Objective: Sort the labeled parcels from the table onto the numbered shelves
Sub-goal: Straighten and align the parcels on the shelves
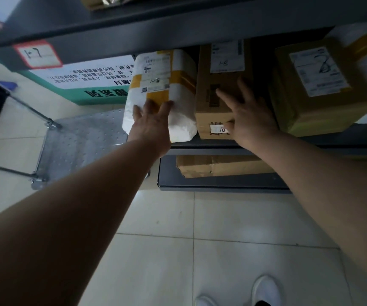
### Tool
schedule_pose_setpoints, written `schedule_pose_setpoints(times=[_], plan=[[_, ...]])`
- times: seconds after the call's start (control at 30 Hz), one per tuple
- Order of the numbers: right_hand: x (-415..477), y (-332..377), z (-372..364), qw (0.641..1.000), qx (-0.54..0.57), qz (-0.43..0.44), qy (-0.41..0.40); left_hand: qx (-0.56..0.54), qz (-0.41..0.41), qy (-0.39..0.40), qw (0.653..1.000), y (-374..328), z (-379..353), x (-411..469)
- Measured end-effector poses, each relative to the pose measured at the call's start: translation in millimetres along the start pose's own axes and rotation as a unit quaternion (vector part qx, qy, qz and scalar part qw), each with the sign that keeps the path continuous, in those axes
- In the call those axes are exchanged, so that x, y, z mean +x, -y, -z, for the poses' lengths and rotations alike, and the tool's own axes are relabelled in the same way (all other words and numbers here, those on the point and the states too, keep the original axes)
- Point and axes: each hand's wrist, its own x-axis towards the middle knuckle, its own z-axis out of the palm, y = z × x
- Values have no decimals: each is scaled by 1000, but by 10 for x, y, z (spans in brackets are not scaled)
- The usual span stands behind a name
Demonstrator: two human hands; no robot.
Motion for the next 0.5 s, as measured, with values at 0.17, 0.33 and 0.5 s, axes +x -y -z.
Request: schedule_pose_setpoints(times=[0.17, 0.33, 0.5], plan=[[-229, -202, 117, 1000, -8, 12, -21, -31, -7, -44, 999, -296, 40, -228], [-583, -901, 386, 998, -25, -13, -52, -95, -105, -105, 984, -1031, 78, -417], [-785, -1624, 692, 994, -43, -76, -69, -82, -181, -48, 979, -1844, 74, -386]])
